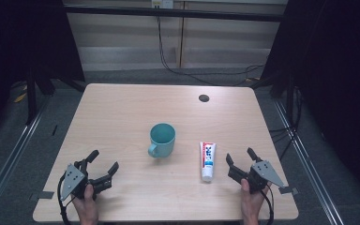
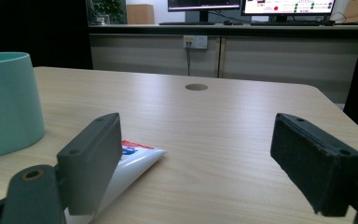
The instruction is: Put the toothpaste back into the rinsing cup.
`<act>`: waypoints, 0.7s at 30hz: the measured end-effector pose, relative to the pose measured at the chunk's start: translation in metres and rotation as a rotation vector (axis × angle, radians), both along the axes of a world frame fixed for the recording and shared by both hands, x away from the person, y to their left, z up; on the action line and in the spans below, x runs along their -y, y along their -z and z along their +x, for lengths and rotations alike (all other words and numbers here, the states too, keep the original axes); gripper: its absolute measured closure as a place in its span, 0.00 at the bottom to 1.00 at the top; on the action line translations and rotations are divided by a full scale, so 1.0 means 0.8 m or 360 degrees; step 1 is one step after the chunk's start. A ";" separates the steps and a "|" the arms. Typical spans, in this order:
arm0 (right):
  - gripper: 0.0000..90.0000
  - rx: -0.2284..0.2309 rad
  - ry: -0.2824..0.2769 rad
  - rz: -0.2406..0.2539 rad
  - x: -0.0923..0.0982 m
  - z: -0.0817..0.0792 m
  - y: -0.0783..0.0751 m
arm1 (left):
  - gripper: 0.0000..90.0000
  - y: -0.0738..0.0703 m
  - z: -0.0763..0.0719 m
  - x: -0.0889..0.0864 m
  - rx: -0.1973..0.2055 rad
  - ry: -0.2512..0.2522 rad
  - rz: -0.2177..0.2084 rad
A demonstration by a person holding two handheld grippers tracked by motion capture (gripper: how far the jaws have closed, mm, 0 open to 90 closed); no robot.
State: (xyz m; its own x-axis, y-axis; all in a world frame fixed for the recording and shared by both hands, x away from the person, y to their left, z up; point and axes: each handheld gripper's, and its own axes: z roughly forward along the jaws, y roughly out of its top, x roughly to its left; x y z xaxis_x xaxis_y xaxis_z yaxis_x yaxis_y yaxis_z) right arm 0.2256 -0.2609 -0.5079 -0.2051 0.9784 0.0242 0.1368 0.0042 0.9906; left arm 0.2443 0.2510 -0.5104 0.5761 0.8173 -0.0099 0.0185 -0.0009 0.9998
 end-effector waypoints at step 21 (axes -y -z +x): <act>0.29 -0.0142 0.0080 -0.0007 -0.002 0.008 -0.003 | 0.17 0.000 0.000 -0.001 0.0002 -0.0011 -0.0001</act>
